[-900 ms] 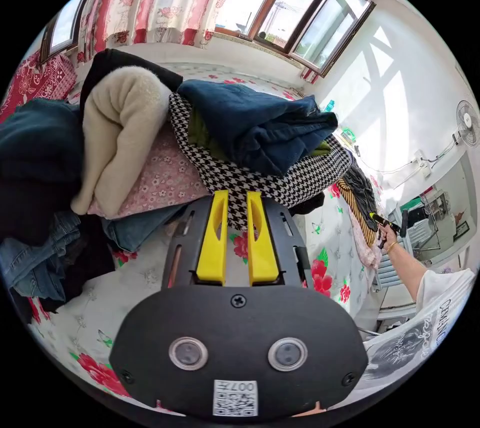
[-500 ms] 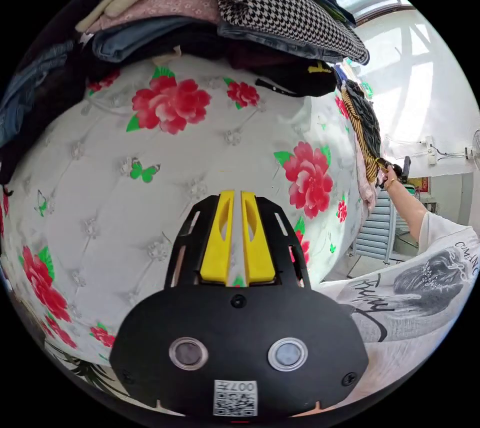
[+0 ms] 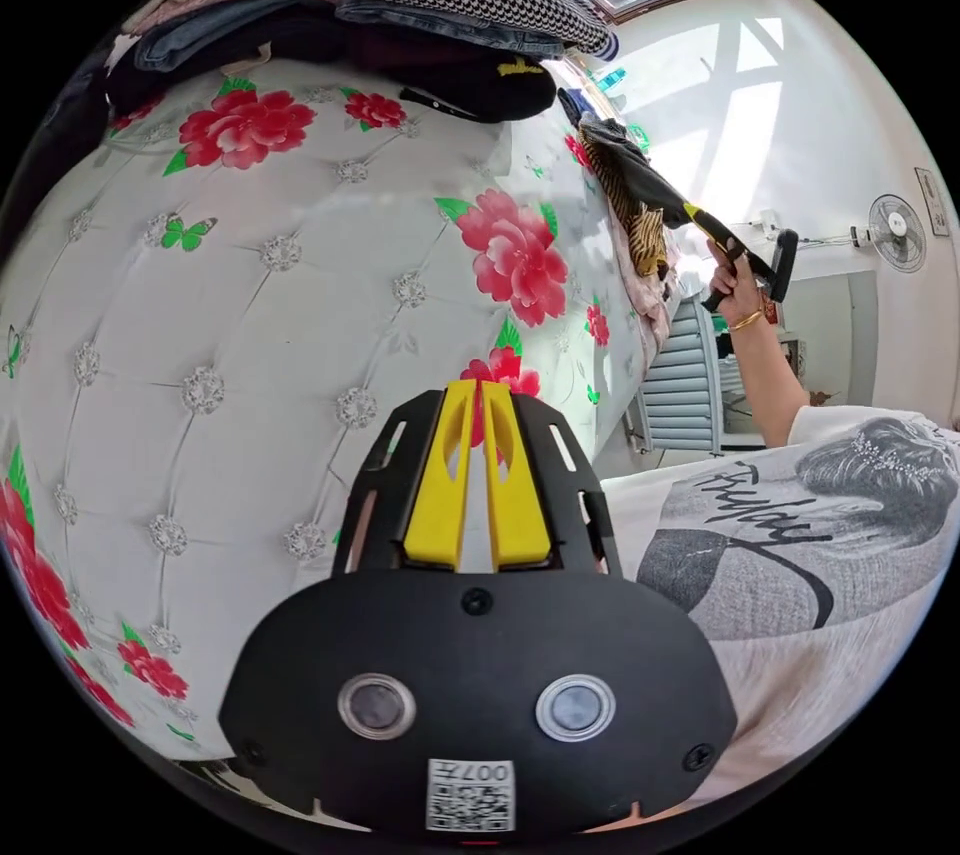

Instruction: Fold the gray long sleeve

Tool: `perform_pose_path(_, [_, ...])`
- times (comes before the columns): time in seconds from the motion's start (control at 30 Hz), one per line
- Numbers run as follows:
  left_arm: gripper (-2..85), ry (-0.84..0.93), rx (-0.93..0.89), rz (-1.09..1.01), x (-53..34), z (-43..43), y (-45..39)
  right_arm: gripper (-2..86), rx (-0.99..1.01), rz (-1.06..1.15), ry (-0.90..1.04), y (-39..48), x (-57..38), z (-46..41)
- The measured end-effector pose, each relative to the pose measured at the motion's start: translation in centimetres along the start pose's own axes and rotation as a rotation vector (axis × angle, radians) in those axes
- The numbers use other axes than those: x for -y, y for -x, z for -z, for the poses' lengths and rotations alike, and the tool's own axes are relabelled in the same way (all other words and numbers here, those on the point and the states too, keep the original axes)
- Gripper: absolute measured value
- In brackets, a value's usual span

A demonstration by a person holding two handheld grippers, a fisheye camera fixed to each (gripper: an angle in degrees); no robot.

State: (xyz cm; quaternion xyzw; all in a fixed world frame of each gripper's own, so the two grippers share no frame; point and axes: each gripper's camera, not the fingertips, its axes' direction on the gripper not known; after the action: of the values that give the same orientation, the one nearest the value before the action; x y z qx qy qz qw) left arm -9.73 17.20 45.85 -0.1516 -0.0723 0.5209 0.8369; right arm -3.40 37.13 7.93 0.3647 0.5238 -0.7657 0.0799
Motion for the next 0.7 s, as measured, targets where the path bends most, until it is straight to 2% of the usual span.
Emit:
perform_pose_path(0.13, [3.0, -0.047, 0.01, -0.053, -3.9, 2.7, 0.0, -0.2, 0.325, 0.117, 0.049, 10.2, -2.3, -1.7])
perform_pose_path(0.23, [4.8, -0.091, 0.005, -0.066, -8.2, 4.8, 0.7, -0.1, 0.561, 0.23, 0.157, 20.5, -4.7, -3.9])
perform_pose_path(0.3, [5.2, -0.13, -0.005, -0.035, -12.0, 6.2, 1.9, 0.2, 0.816, 0.317, 0.244, 28.7, -6.7, -5.4])
perform_pose_path(0.4, [4.7, -0.184, 0.003, 0.067, -16.6, 8.2, 4.5, 1.1, 1.03, 0.475, 0.335, 37.8, -8.3, -5.7])
perform_pose_path(0.5, [4.2, -0.266, 0.05, 0.197, -20.8, 11.1, 7.4, 2.4, 0.915, 0.637, 0.377, 42.2, -8.7, -4.8])
perform_pose_path(0.6, [4.4, -0.365, 0.041, 0.283, -24.7, 14.1, 10.2, 3.8, 0.754, 0.606, 0.305, 41.4, -8.7, -4.3])
perform_pose_path(0.7, [4.7, -0.427, 0.022, 0.337, -27.8, 16.2, 12.2, 5.7, 0.652, 0.576, 0.341, 40.9, -9.4, -4.8])
